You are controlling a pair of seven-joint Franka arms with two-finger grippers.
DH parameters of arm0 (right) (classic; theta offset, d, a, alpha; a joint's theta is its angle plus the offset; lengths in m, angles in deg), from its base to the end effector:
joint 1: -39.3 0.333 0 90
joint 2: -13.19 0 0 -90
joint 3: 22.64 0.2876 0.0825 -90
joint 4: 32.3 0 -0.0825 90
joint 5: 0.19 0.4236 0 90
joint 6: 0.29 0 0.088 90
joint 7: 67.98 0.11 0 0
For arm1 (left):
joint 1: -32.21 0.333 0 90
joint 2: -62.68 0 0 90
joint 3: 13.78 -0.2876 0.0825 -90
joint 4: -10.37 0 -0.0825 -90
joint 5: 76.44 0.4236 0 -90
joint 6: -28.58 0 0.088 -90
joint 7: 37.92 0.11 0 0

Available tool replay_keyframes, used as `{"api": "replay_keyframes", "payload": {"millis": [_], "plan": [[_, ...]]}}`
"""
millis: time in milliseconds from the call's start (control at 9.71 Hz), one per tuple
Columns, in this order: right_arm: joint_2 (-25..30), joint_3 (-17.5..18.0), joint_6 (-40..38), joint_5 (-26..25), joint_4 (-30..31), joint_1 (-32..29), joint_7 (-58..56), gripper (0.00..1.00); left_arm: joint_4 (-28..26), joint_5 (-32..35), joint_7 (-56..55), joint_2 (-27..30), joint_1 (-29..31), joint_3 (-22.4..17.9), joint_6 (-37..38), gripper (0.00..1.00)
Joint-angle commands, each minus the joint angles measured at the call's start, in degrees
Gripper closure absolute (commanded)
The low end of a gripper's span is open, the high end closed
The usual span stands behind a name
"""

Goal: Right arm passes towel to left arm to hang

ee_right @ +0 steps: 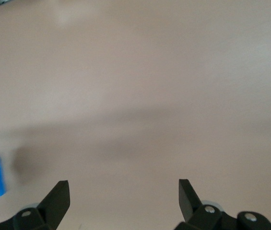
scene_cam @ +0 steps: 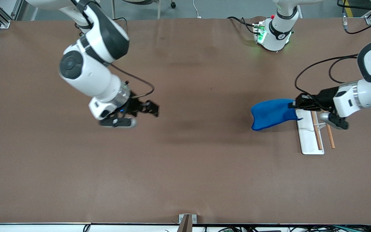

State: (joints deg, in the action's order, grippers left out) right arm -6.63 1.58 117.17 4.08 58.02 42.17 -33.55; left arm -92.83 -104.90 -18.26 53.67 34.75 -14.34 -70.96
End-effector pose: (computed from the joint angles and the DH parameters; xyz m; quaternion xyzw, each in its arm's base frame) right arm 0.6343 0.2965 0.4290 -0.9871 0.0944 -0.0143 0.1282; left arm 0.6174 -0.0116 0.4042 0.9632 -0.0722 -0.0583 0.2522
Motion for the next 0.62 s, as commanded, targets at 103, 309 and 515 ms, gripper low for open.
{"api": "replay_keyframes", "payload": {"millis": [103, 309, 515], "plan": [[4.43, -12.74, -3.62, -2.42, 1.27, 0.12, -5.91, 0.0, 3.53, 6.81, 0.02, -3.21, -0.17, -6.98, -0.04, 1.0], [7.15, -21.19, -6.69, -2.42, 0.75, 0.2, -14.62, 0.0, 3.71, 9.22, 0.64, -4.34, -0.08, -13.11, -0.3, 1.0], [11.27, -26.13, -12.83, -2.43, 0.65, -0.58, -20.7, 0.0, 5.63, 9.04, 8.24, -7.06, 0.7, -17.79, -0.83, 1.0]]}}
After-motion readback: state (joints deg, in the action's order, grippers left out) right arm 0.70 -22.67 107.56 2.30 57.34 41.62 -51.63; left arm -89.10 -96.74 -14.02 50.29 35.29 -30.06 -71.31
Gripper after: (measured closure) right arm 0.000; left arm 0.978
